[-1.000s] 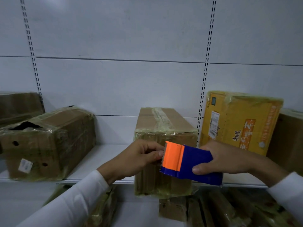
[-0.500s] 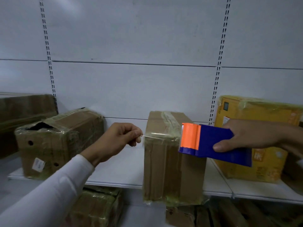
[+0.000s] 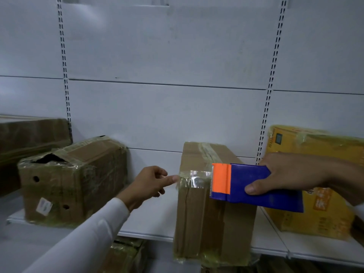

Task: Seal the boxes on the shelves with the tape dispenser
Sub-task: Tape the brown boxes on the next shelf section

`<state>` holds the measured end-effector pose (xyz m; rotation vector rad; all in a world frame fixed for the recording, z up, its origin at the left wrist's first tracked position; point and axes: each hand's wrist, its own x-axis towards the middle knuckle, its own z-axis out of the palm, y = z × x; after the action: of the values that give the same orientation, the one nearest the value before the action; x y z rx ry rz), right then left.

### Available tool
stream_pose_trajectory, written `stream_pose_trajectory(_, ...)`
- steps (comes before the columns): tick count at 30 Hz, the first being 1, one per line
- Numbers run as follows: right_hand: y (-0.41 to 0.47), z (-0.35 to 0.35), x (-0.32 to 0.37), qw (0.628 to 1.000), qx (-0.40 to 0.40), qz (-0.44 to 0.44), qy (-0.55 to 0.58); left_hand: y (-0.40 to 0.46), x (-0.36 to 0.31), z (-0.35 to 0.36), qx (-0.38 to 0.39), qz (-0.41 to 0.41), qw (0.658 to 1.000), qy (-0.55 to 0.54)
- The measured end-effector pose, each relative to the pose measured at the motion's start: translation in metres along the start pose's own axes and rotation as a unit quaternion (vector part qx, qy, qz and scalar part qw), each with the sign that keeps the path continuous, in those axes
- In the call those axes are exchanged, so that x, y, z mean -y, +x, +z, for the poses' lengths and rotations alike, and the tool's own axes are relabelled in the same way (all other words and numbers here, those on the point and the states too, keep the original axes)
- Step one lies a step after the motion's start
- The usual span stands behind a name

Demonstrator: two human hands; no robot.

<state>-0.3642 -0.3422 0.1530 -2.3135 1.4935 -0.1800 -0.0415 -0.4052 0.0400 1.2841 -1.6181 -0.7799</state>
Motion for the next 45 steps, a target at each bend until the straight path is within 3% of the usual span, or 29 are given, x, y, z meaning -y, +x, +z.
stream_pose_trajectory(5, -0.001, 0.000, 0.002, 1.000, -0.008, -0.008, 0.018, 0.008, 0.006, -0.001, -0.029, -0.012, 0.999, 0.009)
stream_pose_trajectory(8, -0.002, 0.001, 0.005, 1.000, -0.006, 0.002, 0.025, 0.012, 0.007, -0.001, -0.091, -0.003, 0.995, 0.035)
stream_pose_trajectory(11, -0.002, 0.003, 0.006, 1.000, -0.005, 0.008, 0.022, 0.004, -0.002, 0.005, -0.171, 0.101, 0.979, 0.035)
stream_pose_trajectory(13, -0.002, 0.004, 0.006, 1.000, -0.009, 0.008, 0.017, -0.005, -0.019, 0.013, -0.129, 0.205, 0.970, 0.030)
stream_pose_trajectory(15, -0.003, 0.004, 0.004, 1.000, -0.017, 0.009, 0.006, -0.010, -0.031, 0.021, -0.070, 0.275, 0.952, 0.111)
stream_pose_trajectory(19, -0.006, 0.005, -0.001, 1.000, -0.013, 0.012, 0.001, -0.009, -0.030, 0.023, -0.057, 0.318, 0.935, 0.146)
stream_pose_trajectory(28, -0.005, 0.007, 0.012, 0.998, -0.024, 0.054, -0.009, -0.008, -0.033, 0.022, -0.023, 0.407, 0.844, 0.347)
stream_pose_trajectory(33, -0.003, 0.003, 0.011, 0.998, -0.009, 0.063, -0.015, 0.006, -0.044, 0.036, 0.125, 0.345, 0.866, 0.339)
stream_pose_trajectory(41, -0.011, -0.012, -0.025, 0.998, 0.060, 0.034, 0.014, 0.013, -0.033, 0.022, 0.127, 0.352, 0.863, 0.340)
stream_pose_trajectory(45, -0.041, -0.025, -0.071, 0.995, 0.041, 0.065, 0.064, 0.017, -0.025, 0.007, 0.122, 0.348, 0.866, 0.337)
